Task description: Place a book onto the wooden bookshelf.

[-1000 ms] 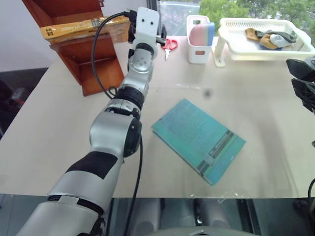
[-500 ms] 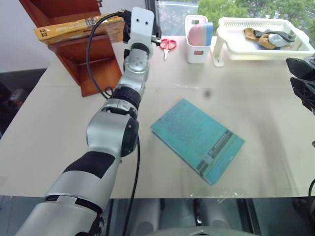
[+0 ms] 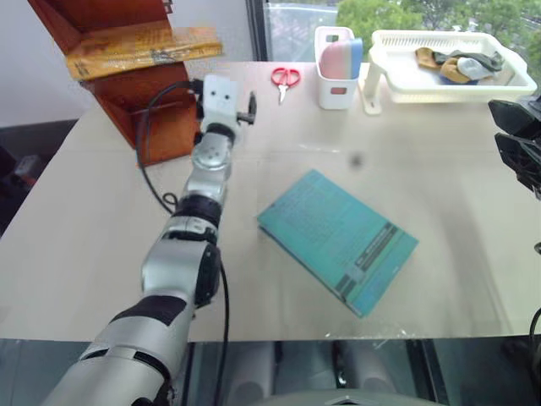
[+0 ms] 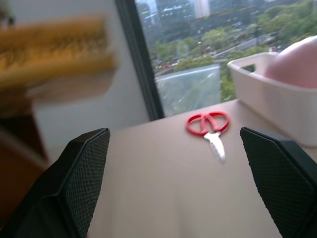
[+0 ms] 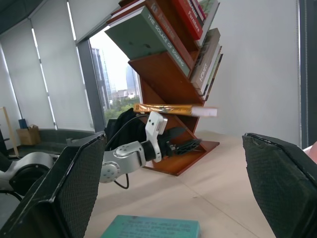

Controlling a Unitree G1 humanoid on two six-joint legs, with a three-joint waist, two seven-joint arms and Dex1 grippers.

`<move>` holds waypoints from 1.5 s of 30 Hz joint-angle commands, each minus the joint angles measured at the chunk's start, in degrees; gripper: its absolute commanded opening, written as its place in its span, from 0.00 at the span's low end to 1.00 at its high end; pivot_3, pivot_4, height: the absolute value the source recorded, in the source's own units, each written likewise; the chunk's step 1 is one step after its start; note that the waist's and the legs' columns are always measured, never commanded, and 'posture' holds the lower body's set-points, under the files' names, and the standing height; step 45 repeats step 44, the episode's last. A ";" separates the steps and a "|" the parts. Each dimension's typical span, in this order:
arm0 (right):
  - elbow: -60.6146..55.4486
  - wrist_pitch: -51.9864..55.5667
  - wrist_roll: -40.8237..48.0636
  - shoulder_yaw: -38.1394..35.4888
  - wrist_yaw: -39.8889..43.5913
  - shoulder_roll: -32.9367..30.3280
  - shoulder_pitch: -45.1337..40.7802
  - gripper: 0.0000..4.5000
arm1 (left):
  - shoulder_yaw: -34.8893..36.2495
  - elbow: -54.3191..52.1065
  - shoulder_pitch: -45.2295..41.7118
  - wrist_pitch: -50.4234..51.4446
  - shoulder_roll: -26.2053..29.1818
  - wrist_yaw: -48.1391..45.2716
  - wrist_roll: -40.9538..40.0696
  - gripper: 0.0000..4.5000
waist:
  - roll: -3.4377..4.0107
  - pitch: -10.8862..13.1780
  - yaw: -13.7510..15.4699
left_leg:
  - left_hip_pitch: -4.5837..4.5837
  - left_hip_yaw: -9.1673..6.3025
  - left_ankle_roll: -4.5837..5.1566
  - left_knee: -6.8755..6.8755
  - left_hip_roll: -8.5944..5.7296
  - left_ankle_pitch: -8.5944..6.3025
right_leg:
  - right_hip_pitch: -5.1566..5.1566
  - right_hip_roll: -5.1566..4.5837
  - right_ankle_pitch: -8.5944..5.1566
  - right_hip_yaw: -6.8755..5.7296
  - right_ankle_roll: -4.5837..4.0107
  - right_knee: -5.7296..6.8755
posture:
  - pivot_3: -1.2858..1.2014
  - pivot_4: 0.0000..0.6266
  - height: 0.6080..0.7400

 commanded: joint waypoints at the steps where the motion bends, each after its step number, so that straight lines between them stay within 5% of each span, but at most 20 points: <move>1: -0.26 -0.90 0.23 0.55 -0.02 0.34 -1.85 1.00 | 0.91 -4.96 -2.00 -0.16 0.95 1.28 -0.67 0.99 | -0.01 0.00 0.43 | -0.01 0.02 0.00 0.02 -0.01 0.00 | 0.02 -0.01 0.00 -0.03 0.00 -0.01 | 0.52 0.24 1.00; 15: -1.53 -1.37 0.36 0.28 -0.59 0.41 -0.67 1.00 | 2.02 -13.93 2.07 4.66 1.70 -0.79 -2.58 0.99 | 0.00 0.00 0.28 | -0.07 0.01 -0.01 0.03 -0.03 0.01 | 0.04 -0.02 0.00 -0.12 0.00 -0.05 | 0.52 0.24 1.00; 23: -4.26 0.62 1.72 -1.45 -1.00 -0.78 5.54 1.00 | 3.00 -50.44 27.58 26.07 7.45 -21.66 -17.01 0.99 | 0.03 -0.02 0.10 | -0.04 -0.11 -0.18 -0.06 0.07 0.11 | 0.01 -0.01 -0.01 -0.02 -0.02 -0.07 | 0.52 0.24 1.00; 31: -5.64 -1.31 -4.11 -0.70 2.20 -3.05 19.40 1.00 | 9.20 -78.38 58.22 44.27 14.58 -27.40 -26.85 0.99 | 0.04 -0.03 0.31 | 0.42 -0.19 0.04 -0.16 0.22 -0.03 | 0.48 -0.06 -0.01 -0.04 -0.04 -0.27 | 0.52 0.24 1.00; 37: -2.49 -11.40 -15.58 2.99 4.54 -3.86 26.52 1.00 | 13.81 -87.29 71.59 48.86 14.74 -30.07 -33.30 0.99 | 0.05 -0.12 0.28 | 1.13 -0.16 0.02 -0.39 0.37 -0.04 | 1.31 -0.05 -0.02 -0.13 -0.07 -0.76 | 0.52 0.24 1.00; 45: 5.49 -23.55 -24.99 6.74 4.47 -2.75 27.19 1.00 | 13.59 -89.40 76.21 48.26 14.55 -30.88 -33.77 0.99 | -0.01 -0.23 0.24 | 1.86 0.13 0.04 -0.83 0.40 -0.07 | 1.89 -0.13 -0.14 0.12 -0.29 -1.19 | 0.52 0.24 1.00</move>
